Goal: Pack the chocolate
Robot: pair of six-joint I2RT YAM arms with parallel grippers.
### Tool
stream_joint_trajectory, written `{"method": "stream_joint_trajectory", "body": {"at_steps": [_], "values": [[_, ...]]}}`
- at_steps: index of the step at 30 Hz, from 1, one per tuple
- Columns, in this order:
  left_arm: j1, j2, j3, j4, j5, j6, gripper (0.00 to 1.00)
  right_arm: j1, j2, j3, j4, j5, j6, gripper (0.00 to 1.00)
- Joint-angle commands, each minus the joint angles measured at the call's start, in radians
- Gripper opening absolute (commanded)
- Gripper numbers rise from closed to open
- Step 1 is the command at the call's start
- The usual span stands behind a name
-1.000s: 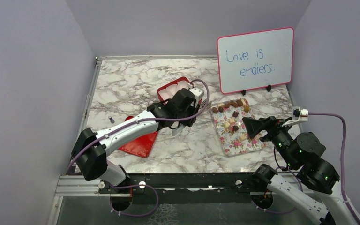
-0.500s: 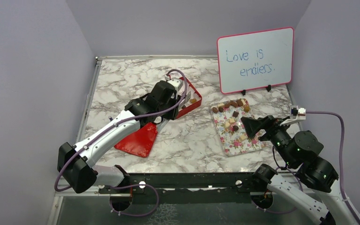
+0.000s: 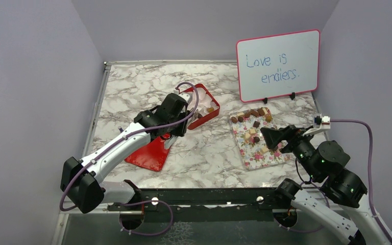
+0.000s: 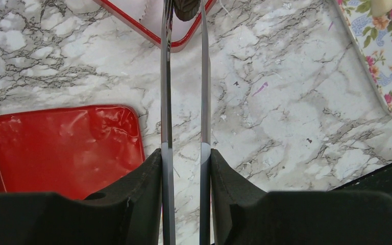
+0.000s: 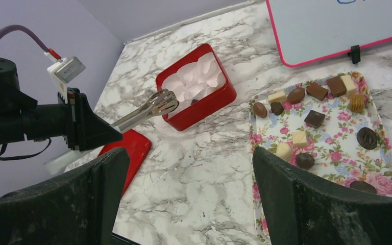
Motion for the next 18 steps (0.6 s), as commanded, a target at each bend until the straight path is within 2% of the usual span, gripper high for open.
{"method": "stream_joint_trajectory", "body": {"at_steps": [1, 18], "values": [[0.013, -0.039, -0.015, 0.006, -0.004, -0.009, 0.27, -0.004, -0.012, 0.003, 0.006, -0.007, -0.001, 0.96], [0.028, -0.009, -0.021, 0.011, 0.011, 0.004, 0.31, -0.004, 0.019, 0.01, 0.028, -0.033, -0.001, 0.96]]}}
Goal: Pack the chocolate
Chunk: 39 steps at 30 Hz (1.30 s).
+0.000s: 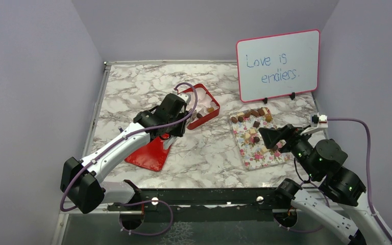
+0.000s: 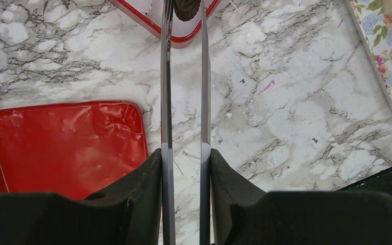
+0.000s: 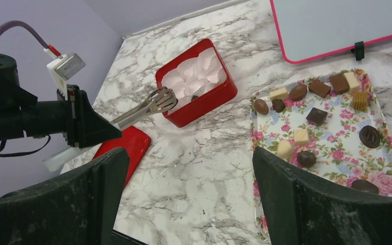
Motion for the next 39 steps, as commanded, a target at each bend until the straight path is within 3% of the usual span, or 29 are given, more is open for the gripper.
{"method": "stream_joint_trajectory", "body": {"at_steps": [1, 39], "values": [[0.009, -0.007, -0.003, 0.019, 0.014, 0.006, 0.31, -0.004, -0.002, 0.011, 0.026, -0.025, -0.001, 0.96], [0.009, -0.005, -0.004, 0.047, -0.003, 0.028, 0.41, -0.004, 0.014, 0.001, 0.048, -0.022, -0.011, 0.96]]}}
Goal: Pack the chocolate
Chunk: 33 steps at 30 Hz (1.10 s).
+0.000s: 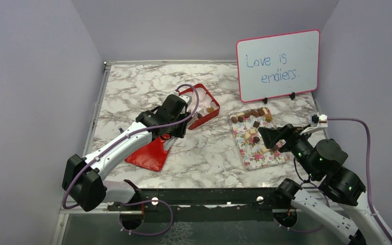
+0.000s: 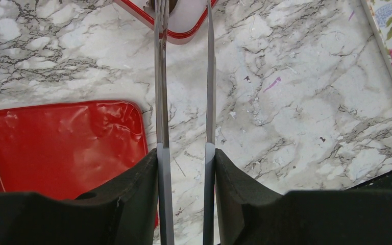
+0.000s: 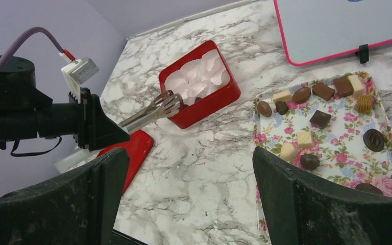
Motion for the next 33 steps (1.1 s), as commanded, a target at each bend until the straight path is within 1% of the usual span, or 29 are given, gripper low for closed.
{"method": "stream_joint_trajectory", "body": {"at_steps": [1, 8, 13, 18, 24, 27, 30, 33], "values": [[0.004, -0.036, 0.021, 0.03, -0.006, 0.011, 0.41, -0.004, 0.015, 0.001, 0.034, -0.016, -0.01, 0.96], [0.004, -0.106, 0.05, 0.101, 0.058, 0.033, 0.41, -0.004, 0.033, -0.01, 0.033, -0.042, 0.003, 0.96], [0.004, -0.128, 0.082, 0.115, 0.042, 0.037, 0.4, -0.004, 0.052, -0.009, 0.047, -0.036, 0.002, 0.96], [0.002, -0.147, 0.086, 0.155, 0.119, 0.072, 0.4, -0.004, 0.12, 0.026, 0.026, -0.002, -0.008, 0.96], [0.001, -0.16, 0.066, 0.203, 0.147, 0.05, 0.4, -0.004, 0.213, 0.05, 0.011, 0.027, 0.003, 0.99], [-0.005, -0.153, 0.044, 0.242, 0.185, 0.046, 0.4, -0.004, 0.279, 0.077, 0.0, 0.048, -0.009, 1.0], [-0.02, -0.123, 0.048, 0.262, 0.222, 0.039, 0.4, -0.004, 0.343, 0.118, -0.041, 0.1, 0.024, 1.0], [-0.026, -0.079, 0.064, 0.263, 0.228, 0.047, 0.4, -0.004, 0.385, 0.154, -0.081, 0.137, 0.089, 1.0]]}}
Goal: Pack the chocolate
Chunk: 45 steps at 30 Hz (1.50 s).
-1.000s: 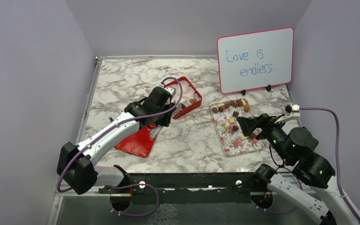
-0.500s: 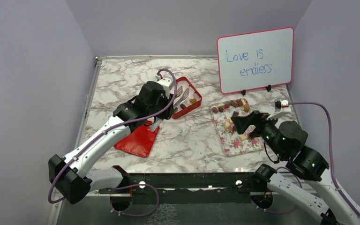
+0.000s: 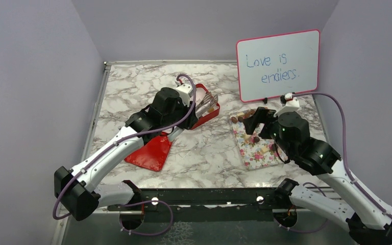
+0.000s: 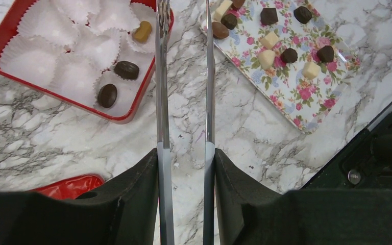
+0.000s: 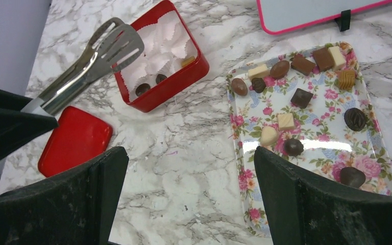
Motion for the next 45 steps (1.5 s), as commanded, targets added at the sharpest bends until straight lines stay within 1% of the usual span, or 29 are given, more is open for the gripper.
{"method": "stream_joint_trajectory", "body": {"at_steps": [1, 5, 8, 13, 19, 24, 30, 36, 40, 45], "values": [[-0.016, 0.057, 0.018, 0.073, 0.059, 0.004, 0.4, -0.004, 0.04, 0.066, -0.063, 0.093, 0.09, 1.0], [-0.037, 0.112, 0.027, 0.126, 0.063, 0.001, 0.4, -0.004, 0.027, 0.085, -0.101, 0.147, 0.167, 1.0], [-0.073, 0.176, 0.063, 0.131, 0.042, 0.003, 0.4, -0.004, 0.005, 0.106, -0.144, 0.184, 0.205, 1.0], [-0.175, 0.273, 0.106, 0.165, 0.0, 0.007, 0.4, -0.004, -0.076, 0.092, -0.112, 0.181, 0.163, 1.0], [-0.261, 0.39, 0.152, 0.194, 0.022, -0.005, 0.4, -0.004, -0.132, 0.097, -0.111, 0.213, 0.145, 1.0], [-0.283, 0.434, 0.153, 0.197, 0.009, -0.032, 0.4, -0.004, -0.144, 0.091, -0.119, 0.205, 0.145, 1.0], [-0.309, 0.465, 0.127, 0.206, -0.004, -0.049, 0.41, -0.004, -0.155, 0.062, -0.105, 0.155, 0.13, 1.0], [-0.346, 0.515, 0.134, 0.228, -0.03, -0.051, 0.43, -0.004, -0.16, 0.053, -0.118, 0.157, 0.144, 1.0], [-0.356, 0.539, 0.136, 0.227, -0.065, -0.048, 0.43, -0.004, -0.17, 0.047, -0.117, 0.158, 0.148, 1.0], [-0.361, 0.572, 0.138, 0.227, -0.076, -0.035, 0.44, -0.004, -0.169, 0.047, -0.113, 0.159, 0.133, 1.0]]}}
